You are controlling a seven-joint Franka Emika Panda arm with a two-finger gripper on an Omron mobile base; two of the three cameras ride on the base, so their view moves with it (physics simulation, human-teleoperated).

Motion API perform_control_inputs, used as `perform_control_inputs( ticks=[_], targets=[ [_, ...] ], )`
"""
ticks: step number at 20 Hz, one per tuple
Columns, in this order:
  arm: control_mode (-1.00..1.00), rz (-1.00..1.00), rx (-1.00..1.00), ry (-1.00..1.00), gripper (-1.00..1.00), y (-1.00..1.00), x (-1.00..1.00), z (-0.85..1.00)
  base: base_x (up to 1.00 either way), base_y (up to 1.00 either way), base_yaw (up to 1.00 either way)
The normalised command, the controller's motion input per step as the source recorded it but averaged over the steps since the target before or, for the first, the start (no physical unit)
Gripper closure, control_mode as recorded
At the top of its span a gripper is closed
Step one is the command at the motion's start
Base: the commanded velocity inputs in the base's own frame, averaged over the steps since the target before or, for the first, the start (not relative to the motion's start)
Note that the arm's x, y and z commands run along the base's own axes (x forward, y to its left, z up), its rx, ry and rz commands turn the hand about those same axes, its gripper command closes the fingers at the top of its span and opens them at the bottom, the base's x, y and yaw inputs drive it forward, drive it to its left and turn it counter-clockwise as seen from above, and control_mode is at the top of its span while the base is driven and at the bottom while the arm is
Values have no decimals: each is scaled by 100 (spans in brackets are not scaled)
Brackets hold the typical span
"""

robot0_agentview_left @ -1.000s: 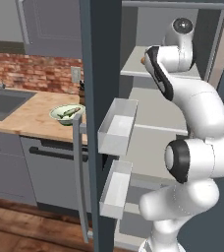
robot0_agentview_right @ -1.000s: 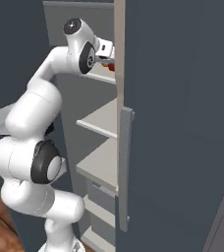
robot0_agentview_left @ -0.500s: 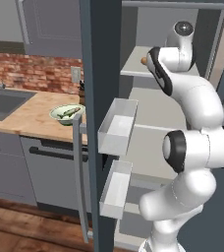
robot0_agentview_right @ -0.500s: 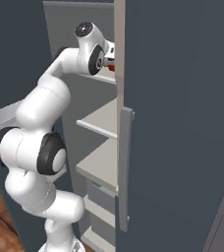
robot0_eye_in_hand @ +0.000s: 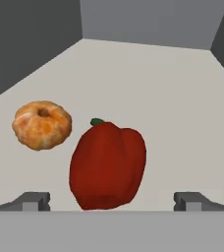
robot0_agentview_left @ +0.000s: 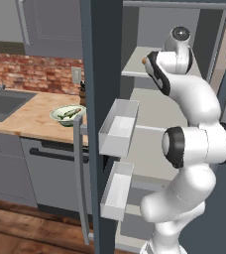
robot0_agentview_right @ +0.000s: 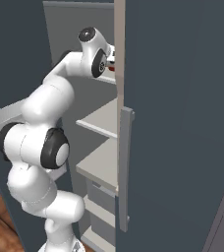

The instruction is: Take the bell pepper, fish, and tangerine from the freezer and place them in the bowl on the counter.

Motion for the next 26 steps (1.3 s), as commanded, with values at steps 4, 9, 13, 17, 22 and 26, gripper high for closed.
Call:
perform_control_inputs(
  ticks=[4, 9, 13, 17, 22, 26],
  targets=[
    [-100, 0, 0, 0, -100, 0, 43, -12, 0, 0, 0],
    [-100, 0, 0, 0, 100, 0, 44, -21, 0, 0, 0],
    [-100, 0, 0, 0, 100, 0, 10, -2, 0, 0, 0],
    [-100, 0, 0, -2, 100, -3, -20, 0, 0, 0, 0],
    [-100, 0, 0, -7, 100, -8, -83, 0, 0, 0, 0],
    [-100, -1, 0, -38, 100, -7, -100, 33, 0, 0, 0]
  ],
)
